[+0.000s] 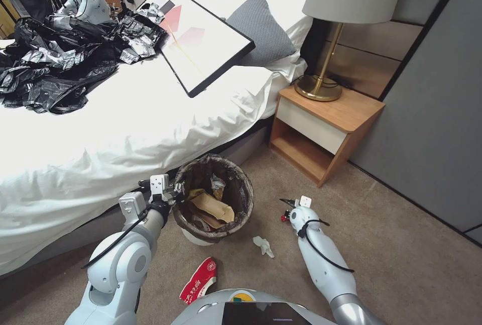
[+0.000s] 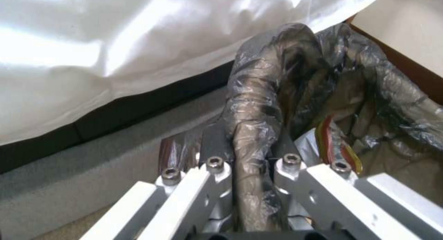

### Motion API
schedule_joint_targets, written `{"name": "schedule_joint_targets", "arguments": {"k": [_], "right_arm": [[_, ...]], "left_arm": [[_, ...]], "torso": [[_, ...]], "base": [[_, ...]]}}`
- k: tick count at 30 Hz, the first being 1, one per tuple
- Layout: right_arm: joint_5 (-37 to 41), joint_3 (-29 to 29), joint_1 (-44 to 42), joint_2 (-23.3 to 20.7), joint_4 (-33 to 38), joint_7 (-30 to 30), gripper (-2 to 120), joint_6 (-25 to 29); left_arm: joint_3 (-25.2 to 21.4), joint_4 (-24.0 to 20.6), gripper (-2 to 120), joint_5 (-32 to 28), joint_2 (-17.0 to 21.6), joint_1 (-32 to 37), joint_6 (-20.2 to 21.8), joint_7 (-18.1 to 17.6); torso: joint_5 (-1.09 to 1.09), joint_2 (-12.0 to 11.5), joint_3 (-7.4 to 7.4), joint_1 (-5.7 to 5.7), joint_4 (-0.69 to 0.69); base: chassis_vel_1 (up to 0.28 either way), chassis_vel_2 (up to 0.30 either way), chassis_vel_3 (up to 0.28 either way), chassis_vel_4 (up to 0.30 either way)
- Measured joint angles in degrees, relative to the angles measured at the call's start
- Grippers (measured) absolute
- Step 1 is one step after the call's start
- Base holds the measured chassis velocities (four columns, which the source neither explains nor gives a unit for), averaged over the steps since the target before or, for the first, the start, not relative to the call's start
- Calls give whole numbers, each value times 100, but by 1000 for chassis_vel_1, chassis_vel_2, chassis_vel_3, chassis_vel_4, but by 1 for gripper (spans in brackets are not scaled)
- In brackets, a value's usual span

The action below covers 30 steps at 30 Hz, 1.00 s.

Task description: Pick up the trash bin, then pick up the garbage from the floor and place it into the trash bin.

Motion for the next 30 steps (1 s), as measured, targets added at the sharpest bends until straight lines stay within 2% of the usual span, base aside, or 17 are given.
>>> {"name": "schedule_joint_targets", "arguments": {"k": [2, 5, 6, 10, 11, 13, 14, 17, 18, 20, 21, 23, 24, 25, 27, 29, 30], "right_arm": [[35, 8, -48, -39, 180, 38, 0, -19], [202, 37, -247, -206, 950, 186, 0, -109], [202, 37, -247, -206, 950, 186, 0, -109], [573, 115, -555, -523, 2090, 404, 0, -270], [573, 115, -555, -523, 2090, 404, 0, -270], [821, 166, -717, -716, 2855, 510, 0, -361], [821, 166, -717, -716, 2855, 510, 0, -361], [1238, 226, -850, -1084, 4118, 779, 0, -521], [1238, 226, -850, -1084, 4118, 779, 0, -521], [1667, 202, -799, -1459, 4879, 951, 0, -619], [1667, 202, -799, -1459, 4879, 951, 0, -619], [2019, 146, -673, -1812, 5400, 1076, 0, -636], [2415, 38, -493, -2228, 5903, 1138, 0, -640], [2415, 38, -493, -2228, 5903, 1138, 0, -640], [3013, -156, -109, -2779, 6458, 1035, 0, -643], [3162, -224, 20, -2915, 6567, 964, 0, -643], [3424, -406, 345, -3195, 6748, 709, 0, -643]], "left_arm": [[-2, 0, 5, 0, -4, -1, 0, 0], [-19, -17, 5, -4, -1, -2, 0, 0], [-19, -17, 5, -4, -1, -2, 0, 0], [-34, -31, 5, -24, 18, -10, 0, -16], [-34, -31, 5, -24, 18, -10, 0, -16], [-30, -41, 5, -35, 24, -13, 0, -40], [-30, -41, 5, -35, 24, -13, 0, -40], [-4, -71, 5, -72, 51, 6, 0, -81], [-4, -71, 5, -72, 51, 6, 0, -81], [10, -80, 5, -77, 57, 20, 0, -98], [10, -80, 5, -77, 57, 20, 0, -98], [20, -81, 5, -76, 57, 26, 0, -106], [27, -81, 5, -70, 57, 32, 0, -107], [27, -81, 5, -70, 57, 32, 0, -107], [51, -65, 5, -46, 43, 32, 0, -103], [62, -57, 5, -37, 35, 31, 0, -100], [86, -31, 5, -23, 25, 24, 0, -97]], "torso": [[-1, 0, 0, 0, 0], [-2, 0, -1, 0, 0], [-2, 0, -1, 0, 0], [-1, 0, -1, 0, 0], [-1, 0, -1, 0, 0], [-1, 0, -1, 0, -1], [-1, 0, -1, 0, -1], [-1, 0, -2, -1, -1], [-1, 0, -2, -1, -1], [1, 0, -1, 0, -1], [1, 0, -1, 0, -1], [-2, 1, -2, -1, -1], [-6, 1, -2, -1, -1], [-6, 1, -2, -1, -1], [-3, 1, -2, -1, -1], [-3, 1, -2, -1, 0], [-2, 2, -2, 0, 0]], "base": [[0, 0, 0, 0], [0, 0, 0, 0], [0, 0, 0, 0], [0, 0, 0, 0], [0, 0, 0, 0], [0, 0, 0, 0], [0, 0, 0, 0], [0, 0, 0, 0], [0, 0, 0, 0], [0, 0, 0, 0], [0, 0, 0, 0], [0, 0, 0, 0], [0, 0, 0, 0], [0, 0, 0, 0], [0, 0, 0, 0], [0, 0, 0, 0], [0, 0, 0, 0]]}}
